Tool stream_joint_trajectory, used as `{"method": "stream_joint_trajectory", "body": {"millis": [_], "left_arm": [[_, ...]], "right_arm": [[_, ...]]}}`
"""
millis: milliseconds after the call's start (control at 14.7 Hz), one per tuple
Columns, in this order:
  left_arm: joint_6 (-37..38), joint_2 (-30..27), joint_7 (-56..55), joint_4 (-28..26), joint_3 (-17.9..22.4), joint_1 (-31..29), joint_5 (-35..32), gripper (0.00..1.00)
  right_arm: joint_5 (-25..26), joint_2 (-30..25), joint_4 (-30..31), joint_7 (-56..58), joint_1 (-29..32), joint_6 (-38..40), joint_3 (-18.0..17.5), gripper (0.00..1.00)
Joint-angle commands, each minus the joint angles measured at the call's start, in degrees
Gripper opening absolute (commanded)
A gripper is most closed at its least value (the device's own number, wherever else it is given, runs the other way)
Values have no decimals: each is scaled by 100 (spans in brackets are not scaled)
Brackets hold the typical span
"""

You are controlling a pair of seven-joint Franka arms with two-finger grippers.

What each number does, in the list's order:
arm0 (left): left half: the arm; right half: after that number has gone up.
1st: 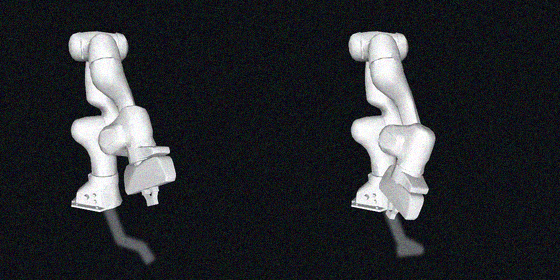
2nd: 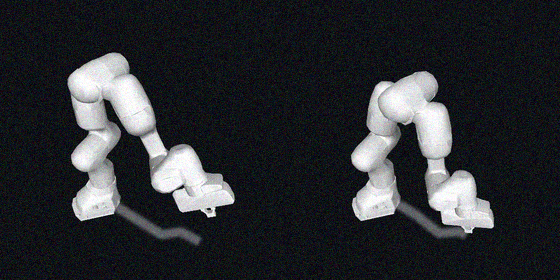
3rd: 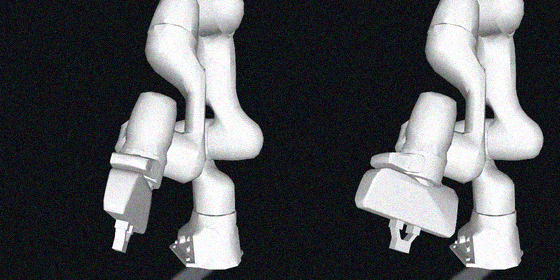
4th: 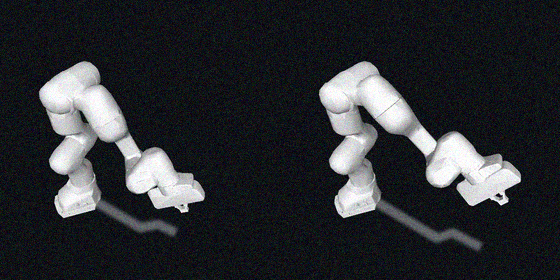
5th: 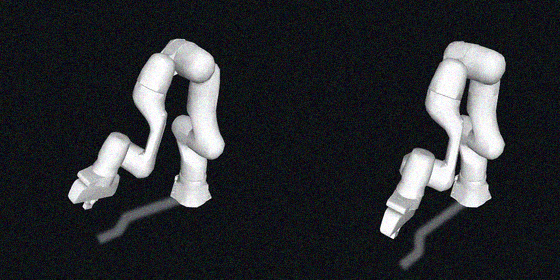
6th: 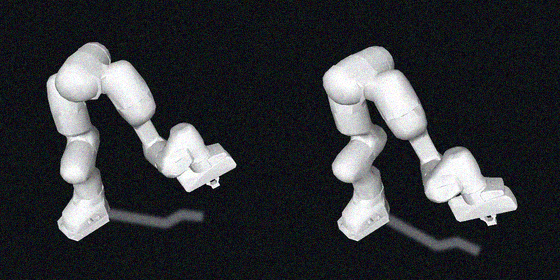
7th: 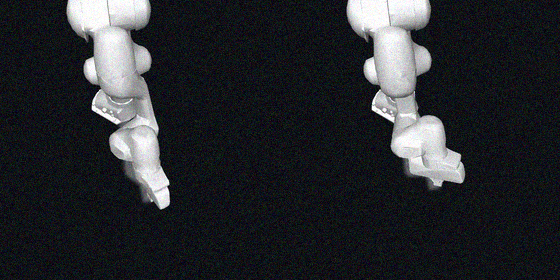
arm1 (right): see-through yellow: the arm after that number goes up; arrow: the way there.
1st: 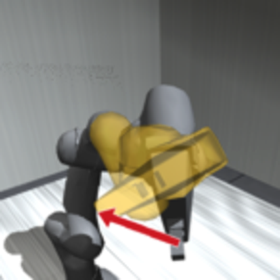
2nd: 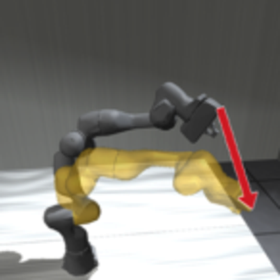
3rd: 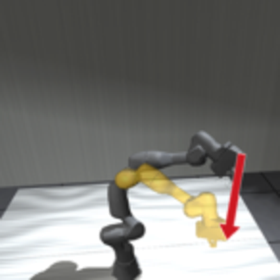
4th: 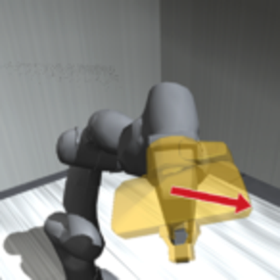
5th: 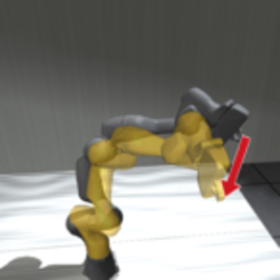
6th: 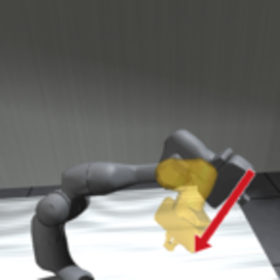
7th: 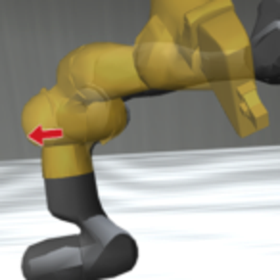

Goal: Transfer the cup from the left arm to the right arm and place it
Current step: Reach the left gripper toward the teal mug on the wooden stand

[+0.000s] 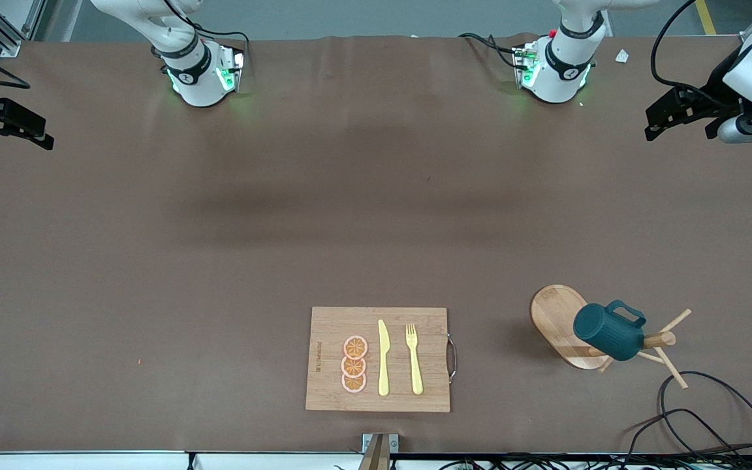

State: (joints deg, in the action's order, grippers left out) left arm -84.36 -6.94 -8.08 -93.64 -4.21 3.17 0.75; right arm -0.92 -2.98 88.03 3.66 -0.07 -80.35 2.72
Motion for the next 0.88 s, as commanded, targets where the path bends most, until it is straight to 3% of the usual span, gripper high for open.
{"method": "stream_joint_trajectory", "body": {"millis": [0, 204, 408, 612, 816], "left_arm": [[157, 96, 61, 153, 26, -1, 48, 100], [148, 227, 61, 275, 34, -10, 31, 100], [157, 999, 52, 1100, 43, -36, 48, 100], [-35, 1737, 79, 1540, 43, -237, 66, 100], [-737, 2310, 9, 1700, 52, -273, 66, 100]], "right_arm": [[-57, -168, 144, 3, 33, -60, -17, 100], [-57, -168, 135, 30, 24, -69, -17, 100], [-57, -168, 135, 39, 33, -69, -17, 100], [-119, -168, 144, 39, 42, -60, -8, 100], [-145, -168, 135, 39, 33, -60, -8, 100]]}}
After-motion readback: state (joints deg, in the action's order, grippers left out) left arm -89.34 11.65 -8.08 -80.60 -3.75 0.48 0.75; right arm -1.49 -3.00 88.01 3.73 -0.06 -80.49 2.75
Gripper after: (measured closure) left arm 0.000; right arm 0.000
